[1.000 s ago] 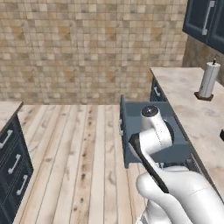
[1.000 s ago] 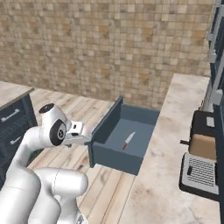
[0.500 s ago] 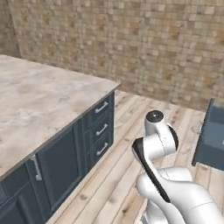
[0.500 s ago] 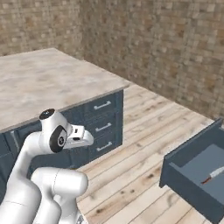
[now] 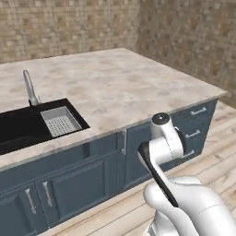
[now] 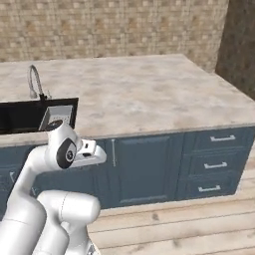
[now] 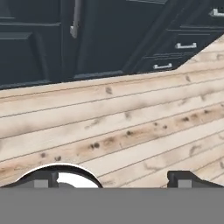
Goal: Pick up the metallic utensils from the counter and place them in the open drawer. Make sure not to pick up any wooden utensils.
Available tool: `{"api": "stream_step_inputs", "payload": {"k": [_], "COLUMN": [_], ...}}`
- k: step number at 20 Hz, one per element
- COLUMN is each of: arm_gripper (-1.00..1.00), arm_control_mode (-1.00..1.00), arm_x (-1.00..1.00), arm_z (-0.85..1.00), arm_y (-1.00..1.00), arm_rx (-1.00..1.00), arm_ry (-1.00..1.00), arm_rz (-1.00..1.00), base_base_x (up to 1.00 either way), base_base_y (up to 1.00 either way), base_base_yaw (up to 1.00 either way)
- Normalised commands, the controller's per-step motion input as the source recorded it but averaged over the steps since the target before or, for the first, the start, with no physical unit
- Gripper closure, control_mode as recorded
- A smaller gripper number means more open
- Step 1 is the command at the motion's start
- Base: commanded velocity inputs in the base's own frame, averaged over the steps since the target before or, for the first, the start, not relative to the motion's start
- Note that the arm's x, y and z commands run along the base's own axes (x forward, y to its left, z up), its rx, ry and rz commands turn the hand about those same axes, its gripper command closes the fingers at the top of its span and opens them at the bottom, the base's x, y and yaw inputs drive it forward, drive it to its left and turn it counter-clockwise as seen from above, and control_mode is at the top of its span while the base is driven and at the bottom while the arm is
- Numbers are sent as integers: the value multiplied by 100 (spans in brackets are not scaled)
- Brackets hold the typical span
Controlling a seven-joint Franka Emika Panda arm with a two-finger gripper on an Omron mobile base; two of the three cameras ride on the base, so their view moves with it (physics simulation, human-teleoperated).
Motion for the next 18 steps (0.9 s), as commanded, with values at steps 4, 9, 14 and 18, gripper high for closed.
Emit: {"api": "stream_step_inputs", "payload": {"k": [4, 9, 14, 18], "arm_gripper": [-100, -100, -100, -100], "arm_control_mode": [100, 100, 100, 100], "arm_x": [0, 0, 0, 0], "arm_z": [0, 0, 0, 0], "arm_y": [0, 0, 0, 0], "arm_rx": [0, 0, 0, 0], "arm_ry": [0, 0, 0, 0], "arm_rz": [0, 0, 0, 0], "base_base_x": [-15, -40, -36, -16], "base_base_y": [77, 100, 100, 100], "base_base_yaw": [80, 61, 39, 25]}}
